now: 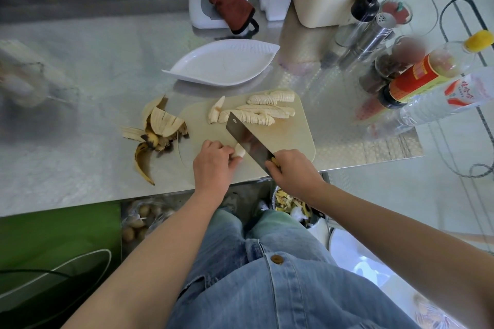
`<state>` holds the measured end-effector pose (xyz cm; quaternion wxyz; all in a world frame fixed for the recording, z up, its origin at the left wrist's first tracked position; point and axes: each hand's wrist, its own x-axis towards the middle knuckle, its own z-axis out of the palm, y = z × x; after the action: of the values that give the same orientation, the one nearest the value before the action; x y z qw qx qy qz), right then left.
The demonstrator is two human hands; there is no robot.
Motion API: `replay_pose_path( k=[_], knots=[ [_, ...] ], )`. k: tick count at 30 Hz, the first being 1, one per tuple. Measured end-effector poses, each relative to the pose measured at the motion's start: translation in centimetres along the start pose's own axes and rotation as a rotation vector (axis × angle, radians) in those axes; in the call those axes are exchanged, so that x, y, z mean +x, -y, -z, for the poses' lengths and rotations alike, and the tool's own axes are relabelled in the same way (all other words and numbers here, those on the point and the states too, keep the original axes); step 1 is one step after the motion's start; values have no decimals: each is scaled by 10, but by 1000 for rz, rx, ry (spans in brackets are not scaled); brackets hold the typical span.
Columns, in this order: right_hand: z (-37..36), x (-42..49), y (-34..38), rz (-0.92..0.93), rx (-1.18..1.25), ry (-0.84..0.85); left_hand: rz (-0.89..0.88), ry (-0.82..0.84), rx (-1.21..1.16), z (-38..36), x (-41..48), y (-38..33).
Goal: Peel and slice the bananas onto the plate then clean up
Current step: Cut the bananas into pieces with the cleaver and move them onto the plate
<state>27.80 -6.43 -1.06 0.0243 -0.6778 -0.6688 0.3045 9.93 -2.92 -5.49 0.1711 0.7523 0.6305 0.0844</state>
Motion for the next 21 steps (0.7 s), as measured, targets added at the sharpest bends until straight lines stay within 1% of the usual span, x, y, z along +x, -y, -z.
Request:
replay_pose_path(
  k=[7,15,21],
  knots=[
    [-8,-8,-3,-27,-43,57,12,16,-6,1,0,0],
    [1,-6,-1,20,1,-40,6,7,5,2,-1,-1],
    [1,-3,0,19,-7,-18,7,5,8,1,-1,-1]
  ],
)
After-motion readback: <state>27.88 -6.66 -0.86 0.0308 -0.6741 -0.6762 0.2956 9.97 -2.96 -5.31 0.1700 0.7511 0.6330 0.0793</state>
